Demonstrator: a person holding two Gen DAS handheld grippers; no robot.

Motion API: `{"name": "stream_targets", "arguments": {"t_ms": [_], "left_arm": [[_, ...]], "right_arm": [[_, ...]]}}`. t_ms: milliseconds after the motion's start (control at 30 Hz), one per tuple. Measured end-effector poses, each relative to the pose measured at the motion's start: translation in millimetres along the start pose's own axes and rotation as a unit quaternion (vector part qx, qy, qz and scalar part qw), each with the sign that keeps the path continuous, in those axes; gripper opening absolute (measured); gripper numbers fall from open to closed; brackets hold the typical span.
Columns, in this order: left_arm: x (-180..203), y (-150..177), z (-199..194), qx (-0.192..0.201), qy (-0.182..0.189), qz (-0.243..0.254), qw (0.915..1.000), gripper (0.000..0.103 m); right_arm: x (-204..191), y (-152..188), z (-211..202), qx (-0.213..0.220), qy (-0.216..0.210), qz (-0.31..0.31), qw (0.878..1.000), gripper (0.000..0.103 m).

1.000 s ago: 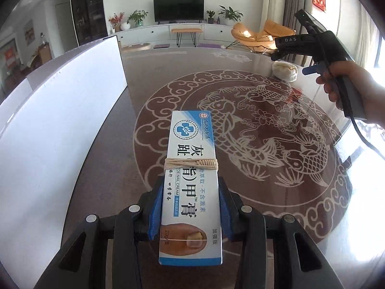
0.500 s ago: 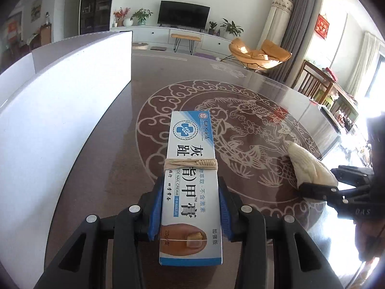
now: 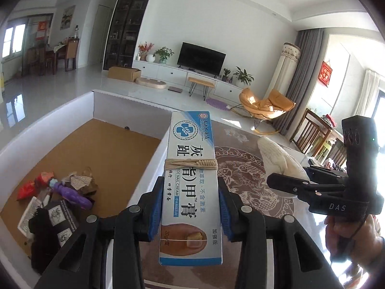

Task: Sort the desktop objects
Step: 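Carry the box and knitted item over the bin and open both grippers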

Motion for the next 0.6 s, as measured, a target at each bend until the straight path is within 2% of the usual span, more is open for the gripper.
{"name": "stream_targets", "arguments": {"t_ms": [100,200,267,333,433,467,500,533,600], "left_arm": [[-53,-34,-7,0.003,-0.069,-0.015,0.9975,0.040],[-112,-49,3,-0.023,-0.134,-0.042,0.9899,0.040],[-143,-51,17,-0.052,-0.170,-0.053,0.9827,0.040],[-166,-48,29,-0.080,-0.194,-0.066,0.9755,0.041],[-184,-42,40,-0.113,-0.192,-0.101,0.9696,0.044],[-185,-43,40,-0.112,-0.188,-0.106,0.9700,0.048],[-182,-42,39,-0.107,-0.189,-0.105,0.9704,0.064],[-179,-42,36,-0.098,-0.198,-0.099,0.9704,0.082],[-171,-44,27,-0.064,-0.230,-0.077,0.9679,0.091]], "right_arm": [[-59,-68,27,0.034,-0.039,-0.060,0.997,0.056],[-109,-115,78,0.027,-0.069,-0.096,0.993,0.056],[-133,-131,119,0.005,-0.078,-0.111,0.991,0.056],[-151,-134,161,-0.036,-0.084,-0.119,0.989,0.057],[-155,-118,216,-0.123,-0.096,-0.094,0.983,0.063],[-153,-111,228,-0.148,-0.101,-0.079,0.980,0.074],[-148,-104,234,-0.164,-0.102,-0.064,0.979,0.087],[-146,-102,232,-0.157,-0.094,-0.060,0.981,0.089],[-137,-103,219,-0.140,-0.082,-0.052,0.985,0.090]]}}
Point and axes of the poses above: each gripper's, at about its wrist camera, not at the fingertips, and z roughly the way its jaws point, x to its right, y to its underside, the point moved 4 cm from there along z, roughly the way its jaws point, and after that the axes turned 13 degrees about -z, right-handed, at the moved point
